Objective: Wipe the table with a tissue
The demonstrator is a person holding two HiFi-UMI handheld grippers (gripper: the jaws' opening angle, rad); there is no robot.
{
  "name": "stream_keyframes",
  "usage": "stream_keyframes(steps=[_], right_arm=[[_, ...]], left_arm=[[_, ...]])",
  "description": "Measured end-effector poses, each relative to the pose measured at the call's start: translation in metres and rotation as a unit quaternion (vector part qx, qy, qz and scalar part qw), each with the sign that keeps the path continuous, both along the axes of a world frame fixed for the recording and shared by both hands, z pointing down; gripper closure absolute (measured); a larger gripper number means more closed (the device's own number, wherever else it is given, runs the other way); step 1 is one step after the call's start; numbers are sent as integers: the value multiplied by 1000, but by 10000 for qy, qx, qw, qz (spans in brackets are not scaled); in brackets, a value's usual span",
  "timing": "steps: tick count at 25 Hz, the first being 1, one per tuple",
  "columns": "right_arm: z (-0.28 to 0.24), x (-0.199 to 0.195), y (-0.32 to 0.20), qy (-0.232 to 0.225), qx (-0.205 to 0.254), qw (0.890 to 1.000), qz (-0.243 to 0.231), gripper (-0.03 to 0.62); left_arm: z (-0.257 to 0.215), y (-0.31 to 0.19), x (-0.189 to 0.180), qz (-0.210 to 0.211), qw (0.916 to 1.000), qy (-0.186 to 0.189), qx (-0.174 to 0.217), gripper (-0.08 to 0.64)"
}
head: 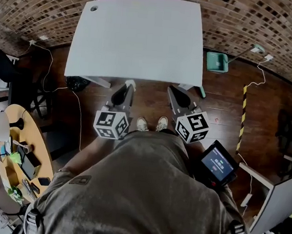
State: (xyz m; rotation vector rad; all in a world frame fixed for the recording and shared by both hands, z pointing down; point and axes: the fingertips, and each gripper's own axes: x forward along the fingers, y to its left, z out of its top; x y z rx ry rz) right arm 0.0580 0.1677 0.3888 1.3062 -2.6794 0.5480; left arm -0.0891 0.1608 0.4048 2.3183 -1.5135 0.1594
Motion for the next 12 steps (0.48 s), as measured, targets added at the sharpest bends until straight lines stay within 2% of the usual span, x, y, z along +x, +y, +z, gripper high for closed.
stream_keyframes(steps=[12], right_arm=[[2, 4, 0, 8, 7, 10000, -11, 581]], left_arm=[[0, -1, 10, 61, 10000, 33, -1, 518]])
